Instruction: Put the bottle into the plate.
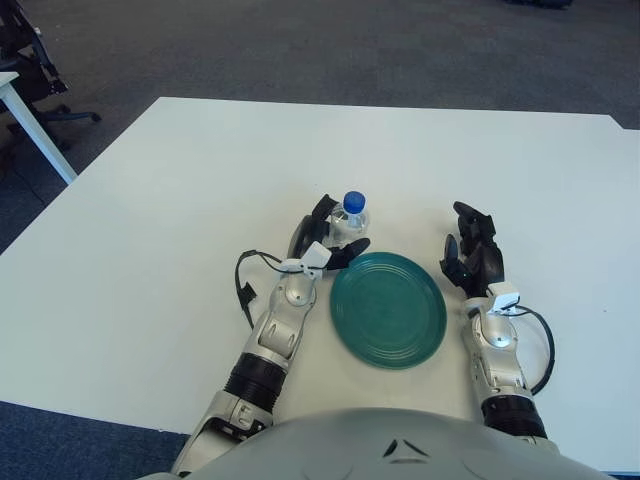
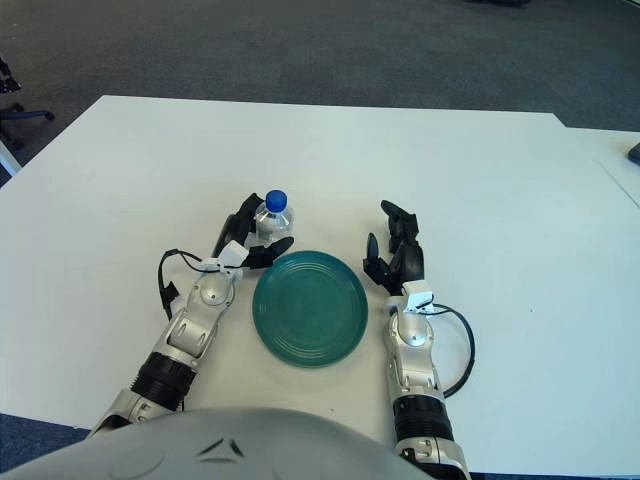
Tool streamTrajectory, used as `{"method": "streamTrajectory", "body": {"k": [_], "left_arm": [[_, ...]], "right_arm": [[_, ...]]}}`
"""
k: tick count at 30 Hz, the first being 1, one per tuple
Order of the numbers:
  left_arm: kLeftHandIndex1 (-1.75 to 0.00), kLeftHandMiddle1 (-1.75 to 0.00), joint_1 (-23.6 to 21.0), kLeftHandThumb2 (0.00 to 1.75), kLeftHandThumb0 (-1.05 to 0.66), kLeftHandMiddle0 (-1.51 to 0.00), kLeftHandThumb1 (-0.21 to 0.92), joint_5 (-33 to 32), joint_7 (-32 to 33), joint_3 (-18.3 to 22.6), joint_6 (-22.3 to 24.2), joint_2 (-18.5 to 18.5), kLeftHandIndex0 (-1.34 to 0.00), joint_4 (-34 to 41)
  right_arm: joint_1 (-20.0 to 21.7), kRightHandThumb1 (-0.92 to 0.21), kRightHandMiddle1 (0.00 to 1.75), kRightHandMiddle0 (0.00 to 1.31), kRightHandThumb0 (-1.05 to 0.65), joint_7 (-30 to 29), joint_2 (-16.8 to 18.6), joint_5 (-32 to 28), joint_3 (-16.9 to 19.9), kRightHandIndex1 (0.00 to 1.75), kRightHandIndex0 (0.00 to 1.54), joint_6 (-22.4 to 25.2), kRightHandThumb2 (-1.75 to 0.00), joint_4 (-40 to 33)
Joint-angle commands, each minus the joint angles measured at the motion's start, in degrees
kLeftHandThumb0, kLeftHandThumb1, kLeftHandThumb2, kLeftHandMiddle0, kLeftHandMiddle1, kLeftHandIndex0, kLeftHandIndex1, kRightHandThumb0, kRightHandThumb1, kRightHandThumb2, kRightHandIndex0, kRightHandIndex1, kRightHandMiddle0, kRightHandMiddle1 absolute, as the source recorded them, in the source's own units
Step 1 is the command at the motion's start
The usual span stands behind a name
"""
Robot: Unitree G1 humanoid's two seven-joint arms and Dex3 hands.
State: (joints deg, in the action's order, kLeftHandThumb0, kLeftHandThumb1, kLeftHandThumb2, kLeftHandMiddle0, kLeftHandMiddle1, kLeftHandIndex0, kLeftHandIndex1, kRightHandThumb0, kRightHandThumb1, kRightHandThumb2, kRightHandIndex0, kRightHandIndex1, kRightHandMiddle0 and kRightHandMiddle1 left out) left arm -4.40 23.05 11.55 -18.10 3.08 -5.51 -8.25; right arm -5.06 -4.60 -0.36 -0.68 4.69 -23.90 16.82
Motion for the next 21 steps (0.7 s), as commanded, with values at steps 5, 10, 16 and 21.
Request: {"method": "streamTrajectory", "body": {"k": [5, 10, 16, 21], "left_arm": [[-1.75, -1.75, 2.2, 1.36, -0.14, -1.33, 0.22, 0.5, 1.0, -1.3, 2.7, -1.0, -1.07, 0.9], [-1.75, -1.75, 2.5, 1.37, -0.14, -1.33, 0.22, 0.3, 1.8, -1.6, 1.9, -0.8, -1.07, 0.8], [-1.75, -1.75, 2.6, 1.37, -0.13, -1.33, 0.23, -0.1, 2.4, -1.8, -0.5, -0.5, -1.06, 0.0], [-1.75, -1.75, 2.9, 1.36, -0.13, -1.33, 0.23, -0.2, 2.7, -2.0, -2.4, -0.3, -1.05, -0.5]], "right_arm": [[-2.7, -0.83, 0.93, 0.0, -0.48, -0.3, 1.8, -0.3, -0.3, 0.21, 0.56, 2.2, -0.77, 3.3], [-2.6, -0.8, 0.95, 0.0, -0.47, -0.1, 1.9, -0.8, -0.1, 0.24, 0.56, 2.1, -0.82, 3.5], [-2.4, -0.79, 0.96, 0.0, -0.47, 0.0, 2.0, -1.0, 0.2, 0.28, 0.57, 1.9, -0.85, 3.8], [-2.4, -0.78, 0.98, 0.0, -0.46, 0.0, 2.0, -1.1, 0.4, 0.35, 0.55, 1.7, -0.87, 4.0]]}}
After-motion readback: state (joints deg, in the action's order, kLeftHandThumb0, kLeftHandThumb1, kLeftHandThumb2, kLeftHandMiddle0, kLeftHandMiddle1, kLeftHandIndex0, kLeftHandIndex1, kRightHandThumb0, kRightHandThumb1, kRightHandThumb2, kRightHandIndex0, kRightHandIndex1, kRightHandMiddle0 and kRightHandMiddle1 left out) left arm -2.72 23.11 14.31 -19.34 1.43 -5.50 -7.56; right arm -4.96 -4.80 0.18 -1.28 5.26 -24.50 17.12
